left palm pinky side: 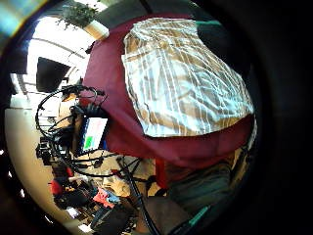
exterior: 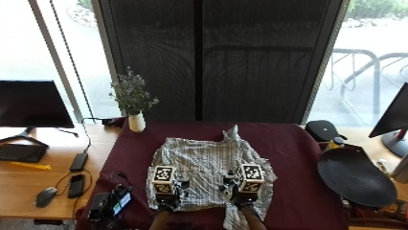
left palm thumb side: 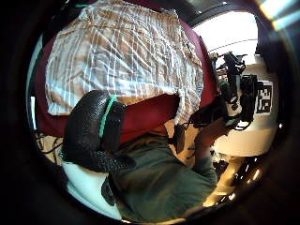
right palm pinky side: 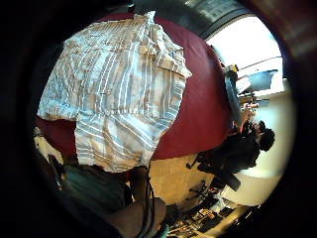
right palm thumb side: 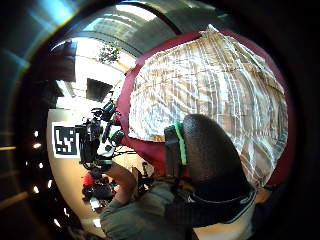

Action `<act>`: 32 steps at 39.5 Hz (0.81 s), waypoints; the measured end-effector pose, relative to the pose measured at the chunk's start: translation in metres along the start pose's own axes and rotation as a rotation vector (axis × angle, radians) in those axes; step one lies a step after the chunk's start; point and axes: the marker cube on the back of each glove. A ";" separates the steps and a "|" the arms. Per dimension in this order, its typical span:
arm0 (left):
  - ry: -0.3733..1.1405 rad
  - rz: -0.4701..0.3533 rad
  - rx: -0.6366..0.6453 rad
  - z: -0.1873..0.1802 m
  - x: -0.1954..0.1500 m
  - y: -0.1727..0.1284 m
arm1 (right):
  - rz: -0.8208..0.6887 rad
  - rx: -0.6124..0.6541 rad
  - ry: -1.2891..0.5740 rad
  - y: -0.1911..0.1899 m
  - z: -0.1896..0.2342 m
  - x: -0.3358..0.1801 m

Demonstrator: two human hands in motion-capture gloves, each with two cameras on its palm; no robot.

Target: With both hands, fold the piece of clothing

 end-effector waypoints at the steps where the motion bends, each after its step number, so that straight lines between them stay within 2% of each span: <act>1: -0.001 0.000 -0.002 -0.001 0.000 0.002 | -0.002 0.001 0.000 0.000 0.000 0.000; 6: -0.006 0.006 -0.004 -0.011 0.004 0.013 | 0.011 0.008 0.031 0.006 -0.003 0.000; 12: -0.019 0.004 0.013 -0.001 0.000 0.005 | 0.018 0.017 0.033 0.005 0.001 0.003; 26: -0.011 0.005 0.007 0.004 0.001 0.009 | 0.028 0.000 0.039 0.009 0.006 0.014; 32: -0.012 0.000 0.009 0.020 -0.002 0.005 | 0.075 -0.007 0.080 0.005 0.020 0.043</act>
